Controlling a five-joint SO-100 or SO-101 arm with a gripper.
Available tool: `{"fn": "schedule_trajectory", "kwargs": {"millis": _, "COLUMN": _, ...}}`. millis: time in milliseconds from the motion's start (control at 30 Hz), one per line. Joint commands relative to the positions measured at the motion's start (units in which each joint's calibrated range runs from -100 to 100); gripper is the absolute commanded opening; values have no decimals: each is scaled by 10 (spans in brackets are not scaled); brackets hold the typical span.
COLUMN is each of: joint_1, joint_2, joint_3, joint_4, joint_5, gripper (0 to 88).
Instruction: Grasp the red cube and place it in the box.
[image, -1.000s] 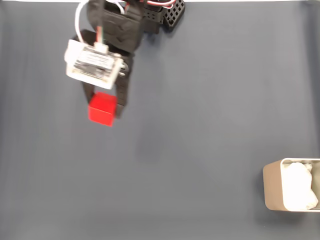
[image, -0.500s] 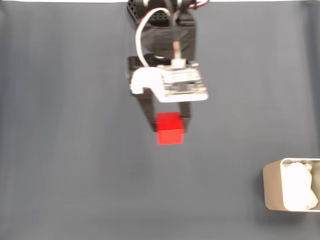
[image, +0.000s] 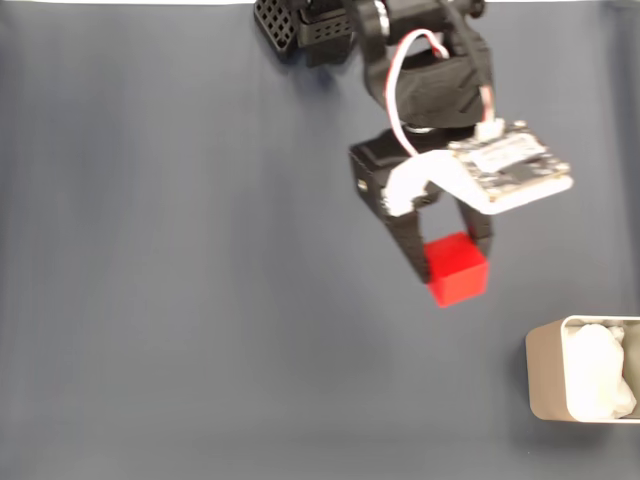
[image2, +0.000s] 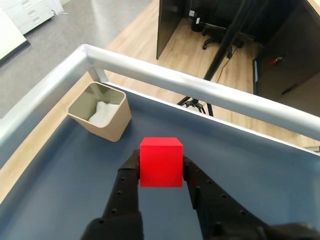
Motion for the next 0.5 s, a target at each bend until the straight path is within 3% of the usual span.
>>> {"fn": "schedule_trajectory", "kwargs": {"millis": 0, "joint_1": -22, "joint_2": 16, "joint_3": -55, "joint_4": -11, "joint_5": -11, "gripper": 84}}
{"fn": "schedule_trajectory", "kwargs": {"millis": 467, "joint_1": -87, "joint_2": 144, "joint_3": -195, "joint_4": -11, "joint_5": -21, "gripper": 82}}
